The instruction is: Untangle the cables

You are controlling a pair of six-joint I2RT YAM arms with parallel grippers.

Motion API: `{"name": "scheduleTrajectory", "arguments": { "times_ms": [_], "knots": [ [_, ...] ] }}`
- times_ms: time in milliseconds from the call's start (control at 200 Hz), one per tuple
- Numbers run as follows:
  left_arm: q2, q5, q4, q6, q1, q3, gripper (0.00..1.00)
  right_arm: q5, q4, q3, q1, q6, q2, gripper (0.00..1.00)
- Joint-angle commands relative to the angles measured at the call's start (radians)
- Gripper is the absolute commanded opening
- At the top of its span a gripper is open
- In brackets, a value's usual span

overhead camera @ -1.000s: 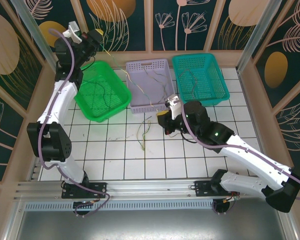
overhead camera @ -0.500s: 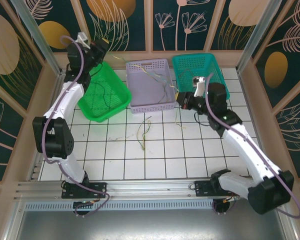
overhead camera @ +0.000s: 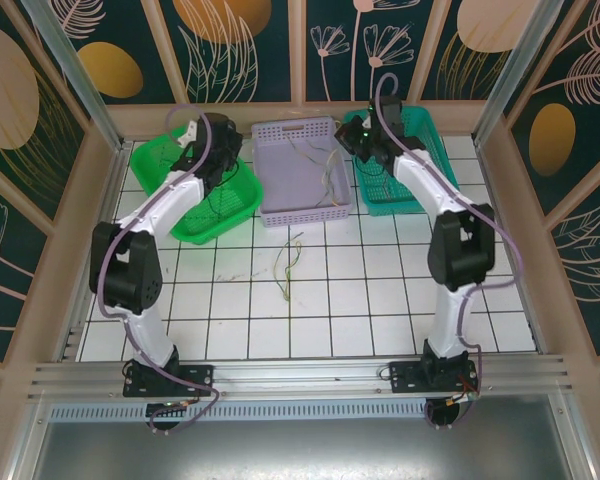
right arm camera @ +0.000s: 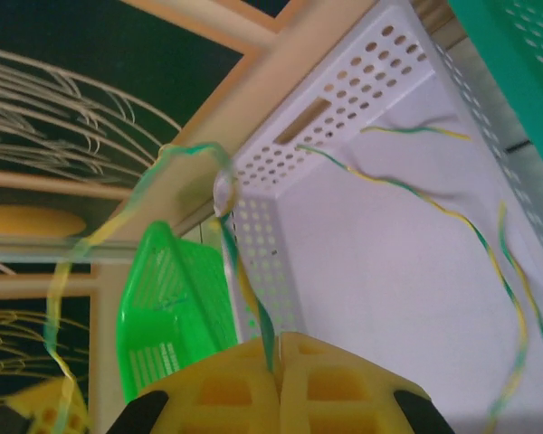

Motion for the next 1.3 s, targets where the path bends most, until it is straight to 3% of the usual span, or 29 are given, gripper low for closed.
{"name": "scheduleTrajectory", "arguments": {
  "times_ms": [0, 195, 450, 510, 601, 696, 936, 1066, 1291],
  "knots": [
    [0.073, 0.035, -0.026, -0.068, -0.033, 0.043, 0.12, 0.025, -0.096, 0.209, 0.025, -0.008, 0.134, 0.00],
    [0.192, 0.075, -0.080, -0.067, -0.108, 0.172, 0.07, 0.092, -0.254, 0.480, 0.049, -0.049, 0.334, 0.00],
    [0.289, 0.160, -0.138, -0.067, -0.188, 0.241, 0.07, 0.166, -0.288, 0.492, 0.049, -0.048, 0.403, 0.00],
    [0.297, 0.170, -0.135, -0.064, -0.198, 0.232, 0.14, 0.155, -0.288, 0.502, 0.052, -0.053, 0.422, 0.00],
    [0.292, 0.198, -0.136, -0.064, -0.206, 0.217, 0.40, 0.167, -0.310, 0.532, 0.059, -0.072, 0.451, 0.00],
    [0.266, 0.214, -0.148, -0.058, -0.210, 0.193, 0.55, 0.207, -0.335, 0.549, 0.066, -0.098, 0.466, 0.00],
    [0.141, 0.268, -0.065, -0.114, -0.209, 0.080, 0.58, 0.325, -0.400, 0.560, 0.077, -0.205, 0.477, 0.00],
    [0.104, 0.322, -0.087, -0.117, -0.210, 0.100, 0.73, 0.354, -0.397, 0.560, 0.083, -0.214, 0.477, 0.00],
    [0.032, 0.396, -0.109, -0.172, -0.207, 0.040, 0.74, 0.379, -0.404, 0.584, 0.086, -0.230, 0.486, 0.01]
  ]
}}
